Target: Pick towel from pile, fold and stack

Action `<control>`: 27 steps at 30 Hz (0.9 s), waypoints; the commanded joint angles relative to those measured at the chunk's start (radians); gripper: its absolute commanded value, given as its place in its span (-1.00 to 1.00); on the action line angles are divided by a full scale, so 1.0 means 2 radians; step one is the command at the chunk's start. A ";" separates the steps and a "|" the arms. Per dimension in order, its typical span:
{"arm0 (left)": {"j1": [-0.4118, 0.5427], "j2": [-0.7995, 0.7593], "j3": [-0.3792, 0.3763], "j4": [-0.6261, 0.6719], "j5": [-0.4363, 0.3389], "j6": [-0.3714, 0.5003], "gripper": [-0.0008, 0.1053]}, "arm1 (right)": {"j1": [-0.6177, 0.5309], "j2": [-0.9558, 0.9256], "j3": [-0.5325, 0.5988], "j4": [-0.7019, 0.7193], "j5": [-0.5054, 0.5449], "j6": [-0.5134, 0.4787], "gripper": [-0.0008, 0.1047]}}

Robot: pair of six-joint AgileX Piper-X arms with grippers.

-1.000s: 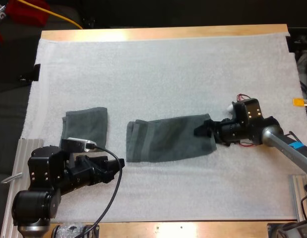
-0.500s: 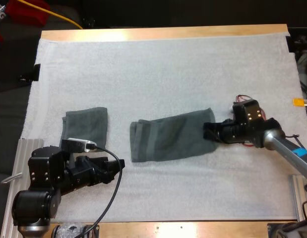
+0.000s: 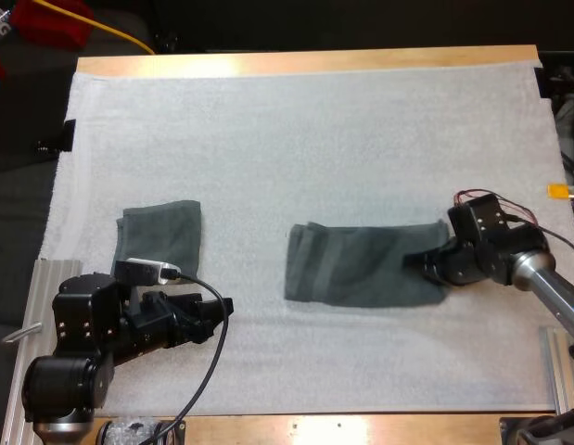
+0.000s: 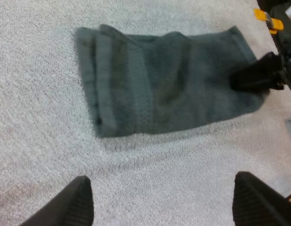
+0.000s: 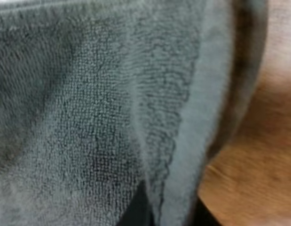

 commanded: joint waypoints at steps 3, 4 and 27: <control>-0.015 -0.002 -0.003 -0.004 0.004 0.000 0.16 | 0.000 -0.025 0.000 0.036 0.064 -0.038 -0.97; -0.023 -0.002 -0.003 -0.004 0.004 0.000 0.16 | 0.000 -0.031 0.000 0.045 0.084 -0.046 -0.97; -0.047 -0.002 -0.003 -0.004 0.004 0.000 0.16 | 0.019 -0.056 -0.060 0.074 -0.005 0.015 -0.97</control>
